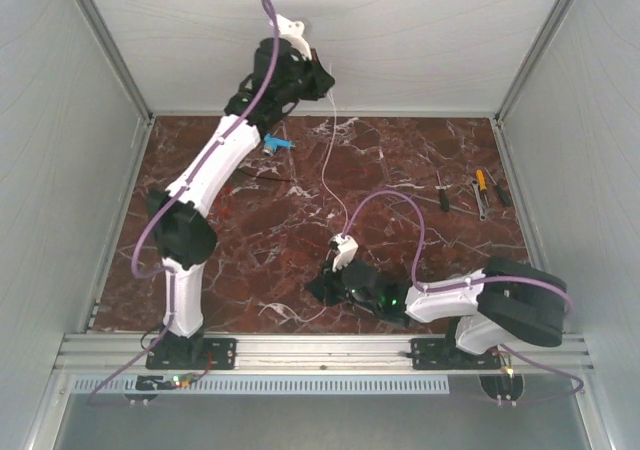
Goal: Zip-tie the wires
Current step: Straighten the cable at the center of the board, then untie the cable at the center of the board.
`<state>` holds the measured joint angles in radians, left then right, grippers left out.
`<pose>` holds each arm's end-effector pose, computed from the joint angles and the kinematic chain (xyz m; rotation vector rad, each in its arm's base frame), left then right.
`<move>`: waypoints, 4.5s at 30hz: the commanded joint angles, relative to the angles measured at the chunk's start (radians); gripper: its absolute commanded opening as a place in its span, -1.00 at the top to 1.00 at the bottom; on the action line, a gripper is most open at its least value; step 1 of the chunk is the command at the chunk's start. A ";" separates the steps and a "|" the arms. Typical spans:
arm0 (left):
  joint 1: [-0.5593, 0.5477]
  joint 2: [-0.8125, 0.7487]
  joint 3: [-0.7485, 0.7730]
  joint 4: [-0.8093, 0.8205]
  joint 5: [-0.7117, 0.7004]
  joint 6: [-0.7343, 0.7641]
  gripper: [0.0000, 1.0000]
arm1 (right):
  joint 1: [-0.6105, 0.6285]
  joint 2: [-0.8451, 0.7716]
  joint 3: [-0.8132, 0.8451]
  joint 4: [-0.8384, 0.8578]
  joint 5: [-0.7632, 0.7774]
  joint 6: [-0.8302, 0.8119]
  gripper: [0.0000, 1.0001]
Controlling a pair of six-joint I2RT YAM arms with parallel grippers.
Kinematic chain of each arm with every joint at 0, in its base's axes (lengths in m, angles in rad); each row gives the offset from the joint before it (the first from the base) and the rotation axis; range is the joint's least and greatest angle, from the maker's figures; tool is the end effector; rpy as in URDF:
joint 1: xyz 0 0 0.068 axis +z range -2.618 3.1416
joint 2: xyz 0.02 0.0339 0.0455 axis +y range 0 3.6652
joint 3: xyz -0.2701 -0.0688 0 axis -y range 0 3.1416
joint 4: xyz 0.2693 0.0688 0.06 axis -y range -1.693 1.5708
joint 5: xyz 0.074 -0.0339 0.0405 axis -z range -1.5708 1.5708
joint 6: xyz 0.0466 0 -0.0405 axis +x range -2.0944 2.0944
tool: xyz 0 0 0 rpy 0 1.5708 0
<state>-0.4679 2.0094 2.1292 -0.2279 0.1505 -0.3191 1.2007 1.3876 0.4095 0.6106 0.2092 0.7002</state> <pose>0.4558 -0.2382 0.4368 0.2446 1.7116 -0.7136 0.1112 0.2600 0.1463 -0.3693 2.0492 1.0334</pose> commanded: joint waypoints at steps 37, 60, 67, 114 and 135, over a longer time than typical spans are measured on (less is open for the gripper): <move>-0.038 0.430 0.099 0.137 0.082 -0.119 1.00 | -0.022 0.185 -0.101 -0.059 0.077 0.366 0.52; -0.055 0.442 0.098 0.172 0.046 -0.262 0.49 | -0.025 -0.382 -0.070 -0.636 0.246 0.315 -0.46; -0.055 0.370 0.098 0.166 0.031 -0.249 -0.60 | -0.084 -0.575 0.008 -0.822 0.307 0.153 -0.82; 0.342 -0.813 -1.046 -0.188 -0.146 0.010 -0.99 | -0.593 -0.412 0.165 -0.675 -0.028 -0.218 -0.96; 0.586 -0.364 -0.838 -0.128 -0.128 -0.128 -0.68 | -0.713 -0.280 0.238 -0.454 -0.042 -0.370 -0.88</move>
<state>0.1066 1.5772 1.1969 -0.3958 0.0185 -0.4164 0.4709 1.1435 0.5957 0.0986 0.0288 0.4103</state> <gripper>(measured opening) 0.848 0.942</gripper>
